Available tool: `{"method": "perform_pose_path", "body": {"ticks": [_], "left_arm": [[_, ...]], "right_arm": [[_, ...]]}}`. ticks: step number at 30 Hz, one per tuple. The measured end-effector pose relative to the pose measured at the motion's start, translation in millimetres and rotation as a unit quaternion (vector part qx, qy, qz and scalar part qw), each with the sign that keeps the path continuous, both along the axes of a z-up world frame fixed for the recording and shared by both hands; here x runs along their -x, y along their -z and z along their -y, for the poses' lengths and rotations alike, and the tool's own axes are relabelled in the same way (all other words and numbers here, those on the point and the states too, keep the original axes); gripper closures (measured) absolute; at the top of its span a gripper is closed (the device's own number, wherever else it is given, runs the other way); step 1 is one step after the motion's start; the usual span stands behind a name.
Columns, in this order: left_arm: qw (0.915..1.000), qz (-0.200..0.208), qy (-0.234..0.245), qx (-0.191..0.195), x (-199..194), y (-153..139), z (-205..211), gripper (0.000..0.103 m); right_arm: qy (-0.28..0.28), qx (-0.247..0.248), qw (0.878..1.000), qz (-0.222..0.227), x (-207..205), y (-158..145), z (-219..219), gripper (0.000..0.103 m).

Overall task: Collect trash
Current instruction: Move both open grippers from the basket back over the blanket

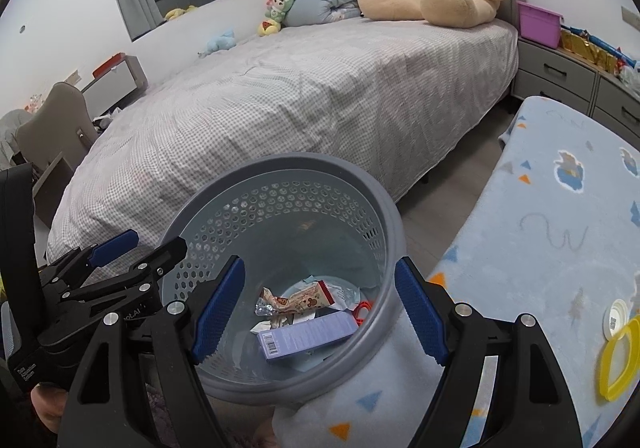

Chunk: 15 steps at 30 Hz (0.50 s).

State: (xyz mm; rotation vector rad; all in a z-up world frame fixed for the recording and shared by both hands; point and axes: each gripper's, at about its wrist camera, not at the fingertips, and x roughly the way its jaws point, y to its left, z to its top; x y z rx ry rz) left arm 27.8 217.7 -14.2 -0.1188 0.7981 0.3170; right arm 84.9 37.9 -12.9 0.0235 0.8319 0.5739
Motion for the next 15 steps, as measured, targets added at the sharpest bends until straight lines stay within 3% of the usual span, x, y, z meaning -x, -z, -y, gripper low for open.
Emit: {"method": "perform_pose_path", "body": {"ticks": [8,15], "left_arm": [[0.9997,0.013,0.020,0.004,6,-6,17,0.026],[0.9977,0.023,0.062,0.011,9,-13,51,0.025]], "right_arm": [[0.036,0.003,0.999,0.005,18,-6,34,0.019],[0.082,0.020,0.996,0.003,44,-2,90,0.015]]}}
